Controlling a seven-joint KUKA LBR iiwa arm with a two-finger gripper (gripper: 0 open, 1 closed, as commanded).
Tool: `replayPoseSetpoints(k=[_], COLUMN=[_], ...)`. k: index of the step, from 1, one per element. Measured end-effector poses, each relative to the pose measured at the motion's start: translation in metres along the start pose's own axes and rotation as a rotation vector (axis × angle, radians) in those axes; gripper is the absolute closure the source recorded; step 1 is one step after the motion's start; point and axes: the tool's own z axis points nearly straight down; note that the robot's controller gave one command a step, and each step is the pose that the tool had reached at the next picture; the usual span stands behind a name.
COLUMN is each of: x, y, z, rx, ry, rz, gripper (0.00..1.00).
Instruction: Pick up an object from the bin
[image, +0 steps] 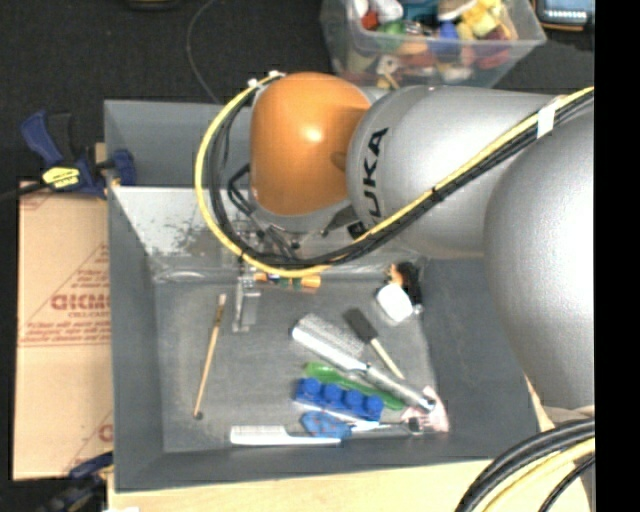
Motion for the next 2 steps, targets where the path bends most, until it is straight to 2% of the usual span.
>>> replayPoseSetpoints(k=[1, 2], x=[-0.001, -0.011], y=[-0.001, -0.011], z=[-0.002, 0.108], rx=[0.000, 0.002], ry=[-0.003, -0.010], rz=[0.003, -0.436], gripper=[0.00, 0.00])
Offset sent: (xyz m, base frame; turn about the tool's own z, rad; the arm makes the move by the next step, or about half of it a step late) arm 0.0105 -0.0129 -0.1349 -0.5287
